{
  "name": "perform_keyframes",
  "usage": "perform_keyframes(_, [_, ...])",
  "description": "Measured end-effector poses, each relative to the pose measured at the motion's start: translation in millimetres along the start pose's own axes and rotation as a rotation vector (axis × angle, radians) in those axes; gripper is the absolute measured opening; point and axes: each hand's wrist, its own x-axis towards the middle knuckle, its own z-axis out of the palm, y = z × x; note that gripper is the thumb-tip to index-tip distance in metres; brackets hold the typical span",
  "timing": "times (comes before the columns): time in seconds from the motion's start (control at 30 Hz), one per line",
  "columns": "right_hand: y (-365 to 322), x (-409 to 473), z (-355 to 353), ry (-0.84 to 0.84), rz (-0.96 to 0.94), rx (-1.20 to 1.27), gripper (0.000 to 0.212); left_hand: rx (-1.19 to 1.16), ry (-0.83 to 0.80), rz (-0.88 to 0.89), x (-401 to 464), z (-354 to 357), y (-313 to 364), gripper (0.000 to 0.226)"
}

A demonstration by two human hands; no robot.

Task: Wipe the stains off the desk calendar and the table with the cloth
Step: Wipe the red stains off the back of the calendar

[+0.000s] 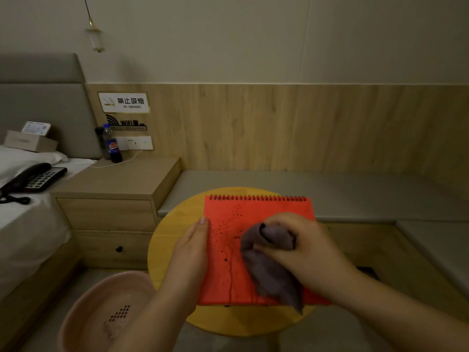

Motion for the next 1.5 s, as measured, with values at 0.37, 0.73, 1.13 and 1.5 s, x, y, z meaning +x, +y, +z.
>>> perform_keyframes(0.37, [17, 75, 2, 0.262, 0.103, 0.051, 0.040, 0.028, -0.080, -0.005, -6, 6, -1, 0.045])
perform_keyframes(0.73, [6, 46, 20, 0.119, 0.066, -0.039, 0.015, -0.014, -0.060, 0.006, -2, 5, -7, 0.035])
perform_keyframes(1.13, [-11, -19, 28, -0.196, -0.074, -0.030, 0.024, -0.011, -0.039, -0.030, 3, 0, -8, 0.035])
perform_keyframes(1.5, [-13, -7, 23, -0.149, -0.105, -0.029, 0.022, -0.028, -0.045, -0.032, 3, 0, -8, 0.033])
